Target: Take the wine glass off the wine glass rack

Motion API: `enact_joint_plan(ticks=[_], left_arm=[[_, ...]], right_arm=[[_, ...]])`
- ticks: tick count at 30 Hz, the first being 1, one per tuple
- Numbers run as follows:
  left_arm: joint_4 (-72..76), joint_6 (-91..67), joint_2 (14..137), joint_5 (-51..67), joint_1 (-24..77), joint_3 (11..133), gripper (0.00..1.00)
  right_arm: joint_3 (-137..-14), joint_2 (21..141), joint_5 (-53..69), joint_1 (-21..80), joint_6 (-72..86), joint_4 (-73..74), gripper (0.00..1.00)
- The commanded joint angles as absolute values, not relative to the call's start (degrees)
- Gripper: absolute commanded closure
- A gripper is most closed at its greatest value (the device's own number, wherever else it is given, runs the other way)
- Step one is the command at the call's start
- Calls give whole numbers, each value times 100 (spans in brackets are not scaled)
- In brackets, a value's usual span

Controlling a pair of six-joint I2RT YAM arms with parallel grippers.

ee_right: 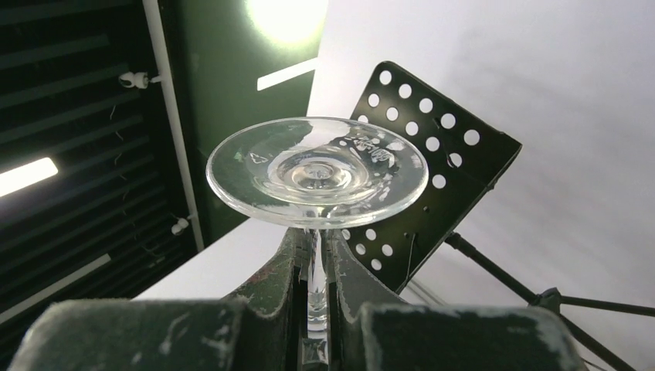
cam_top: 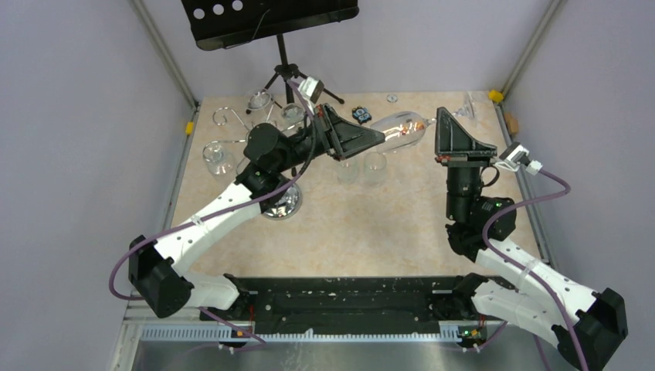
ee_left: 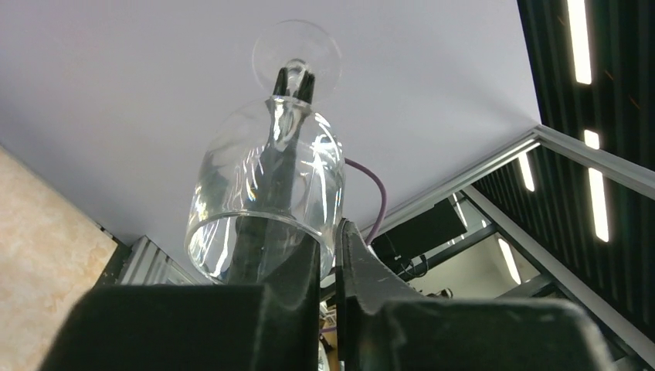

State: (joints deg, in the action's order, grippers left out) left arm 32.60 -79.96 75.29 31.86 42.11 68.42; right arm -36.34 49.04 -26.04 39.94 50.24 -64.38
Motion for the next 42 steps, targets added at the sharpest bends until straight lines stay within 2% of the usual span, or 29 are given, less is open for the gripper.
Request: enact_joint_plan(ticks=[1,4,10,19,28,30,31,32,34,37,38,40,42], left_arm=[[3431,-7522,7559,3278,4231,7422,96],[2816,-6962,7624,3307,4228,7797,96],[2830,-7006,7931,3421,4236,8121,83],[2815,-7115,8298,3546,4250,8416,83],[2856,-7224,8675,3688,4350,8766,78],[2846,-7217,8717,3681,4359,8812,82],[2806,-7195,8741,3687,4360,8852,88],[2757,-7167,8771,3686,4364,8900,99],[2573,-7020,8814,3670,4359,9017,100],[1950,-6470,8833,3490,4359,9284,100],[1658,-6202,8825,3404,4359,9409,100],[1073,-5660,8837,3153,4360,9666,100],[503,-5137,8877,2901,4362,9912,100]], right_arm=[[-3552,4850,-2460,3964,5026,-6699,100],[-3520,4745,-2413,3964,4932,-6604,100],[-3415,4639,-2408,3965,4870,-6612,100],[-3278,4505,-2427,3964,4863,-6581,100],[-3129,4196,-2688,3964,4749,-6407,100],[-3137,4133,-2715,3964,4668,-6340,100],[-3144,4102,-2716,3964,4646,-6298,100],[-3152,4084,-2718,3964,4630,-6251,100],[-3182,4017,-2721,3964,4648,-6009,86],[-3355,3815,-2707,3964,4628,-5128,45],[-3418,3729,-2725,3964,4628,-4760,36],[-3533,3546,-2760,3964,4575,-4073,25],[-3626,3344,-2740,3965,4523,-3456,20]])
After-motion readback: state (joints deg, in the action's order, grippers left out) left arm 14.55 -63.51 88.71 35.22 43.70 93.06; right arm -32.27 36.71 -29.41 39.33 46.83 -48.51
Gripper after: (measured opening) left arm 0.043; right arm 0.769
